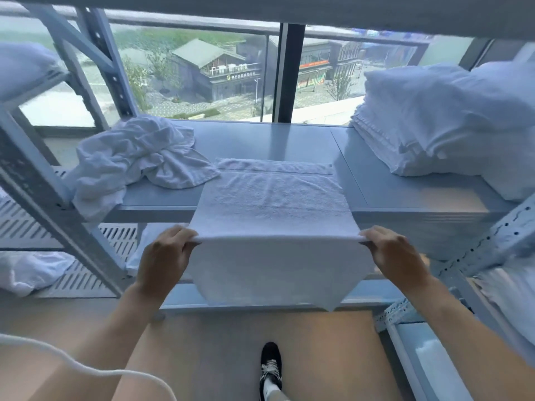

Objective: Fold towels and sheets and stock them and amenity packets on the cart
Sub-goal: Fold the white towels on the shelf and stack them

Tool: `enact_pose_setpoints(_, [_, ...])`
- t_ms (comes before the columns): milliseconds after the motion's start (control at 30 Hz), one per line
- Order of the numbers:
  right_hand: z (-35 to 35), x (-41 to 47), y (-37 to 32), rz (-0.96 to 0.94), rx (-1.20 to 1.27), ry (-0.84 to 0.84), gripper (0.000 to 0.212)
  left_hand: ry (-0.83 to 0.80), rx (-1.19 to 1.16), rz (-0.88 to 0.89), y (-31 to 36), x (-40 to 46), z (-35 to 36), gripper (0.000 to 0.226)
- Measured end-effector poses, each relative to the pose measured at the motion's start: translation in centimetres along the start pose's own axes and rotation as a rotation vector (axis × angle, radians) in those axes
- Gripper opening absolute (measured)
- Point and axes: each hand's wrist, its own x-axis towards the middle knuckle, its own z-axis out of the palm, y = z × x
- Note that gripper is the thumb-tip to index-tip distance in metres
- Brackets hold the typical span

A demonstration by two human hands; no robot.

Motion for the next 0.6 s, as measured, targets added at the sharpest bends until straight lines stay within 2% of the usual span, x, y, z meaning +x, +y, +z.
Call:
enact_pose_setpoints(200, [-3.9,-3.2,-2.5,0.032,-0.02,0.026,0.008,0.029,-0.016,-0.014,2.2,-3.2,-2.8,0.012])
enact_pose_setpoints(400, [-6.5,-5.3,-2.0,0.078,-0.049,0.039,0.006,0.031,-0.055,-0.034,4.5,-4.3,-3.5,0.013])
enact_pose_setpoints(600, [-8.5,-8.0,0.0,0.101,-0.103,-0.004,0.022,-0.017,-0.101,-0.037,7.2,-4.7,-2.0,0.019])
